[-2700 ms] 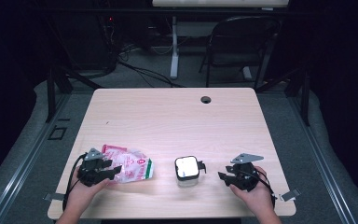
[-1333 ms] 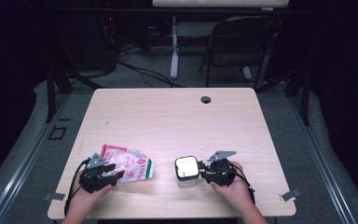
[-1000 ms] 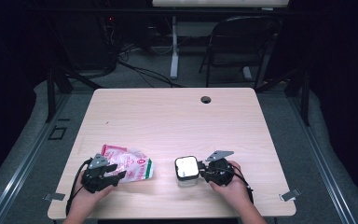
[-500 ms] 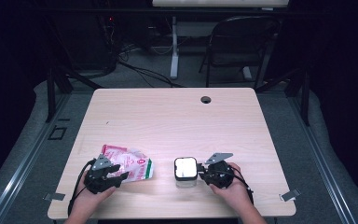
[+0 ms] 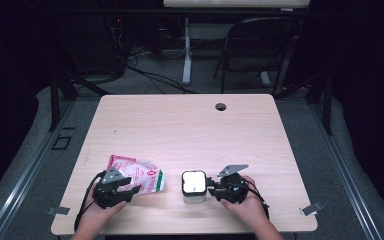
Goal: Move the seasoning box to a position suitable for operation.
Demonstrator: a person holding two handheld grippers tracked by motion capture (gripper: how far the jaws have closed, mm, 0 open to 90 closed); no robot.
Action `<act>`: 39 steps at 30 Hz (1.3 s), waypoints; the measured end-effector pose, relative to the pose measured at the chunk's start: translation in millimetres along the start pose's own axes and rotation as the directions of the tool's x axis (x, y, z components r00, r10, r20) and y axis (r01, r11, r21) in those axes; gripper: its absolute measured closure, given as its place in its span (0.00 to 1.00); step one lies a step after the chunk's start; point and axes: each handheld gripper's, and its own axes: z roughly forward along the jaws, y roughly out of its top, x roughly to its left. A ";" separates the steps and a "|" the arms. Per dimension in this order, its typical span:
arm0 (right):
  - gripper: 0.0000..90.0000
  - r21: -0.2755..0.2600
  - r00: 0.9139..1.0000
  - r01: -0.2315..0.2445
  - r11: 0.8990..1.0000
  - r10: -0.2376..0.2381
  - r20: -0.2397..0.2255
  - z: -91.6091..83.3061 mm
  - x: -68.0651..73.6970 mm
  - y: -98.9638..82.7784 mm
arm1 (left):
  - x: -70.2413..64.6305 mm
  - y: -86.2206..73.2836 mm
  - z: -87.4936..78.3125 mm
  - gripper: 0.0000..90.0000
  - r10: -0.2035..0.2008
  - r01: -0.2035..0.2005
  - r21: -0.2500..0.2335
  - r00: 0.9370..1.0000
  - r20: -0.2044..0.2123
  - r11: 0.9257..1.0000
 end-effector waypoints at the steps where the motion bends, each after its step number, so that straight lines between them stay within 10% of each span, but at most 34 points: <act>1: 0.72 0.000 1.000 -0.005 1.000 0.005 -0.001 -2.9 0.5 0.4 | -0.9 0.9 -0.3 0.57 -0.006 0.006 -0.004 1.000 0.007 1.000; 20: 0.71 -0.006 0.999 -0.024 1.000 0.024 0.047 -54.1 13.2 28.8 | -34.4 66.1 6.3 0.56 0.039 -0.040 0.005 0.995 0.095 0.999; 23: 0.69 -0.006 0.997 -0.035 0.999 0.036 0.074 -57.2 14.8 36.8 | -38.6 80.3 14.5 0.58 0.004 -0.011 0.041 0.986 0.166 0.999; 39: 0.75 -0.024 0.987 -0.095 0.995 0.098 0.127 -60.3 26.0 59.1 | -54.1 100.8 20.5 0.69 -0.016 0.008 0.029 0.966 0.257 1.000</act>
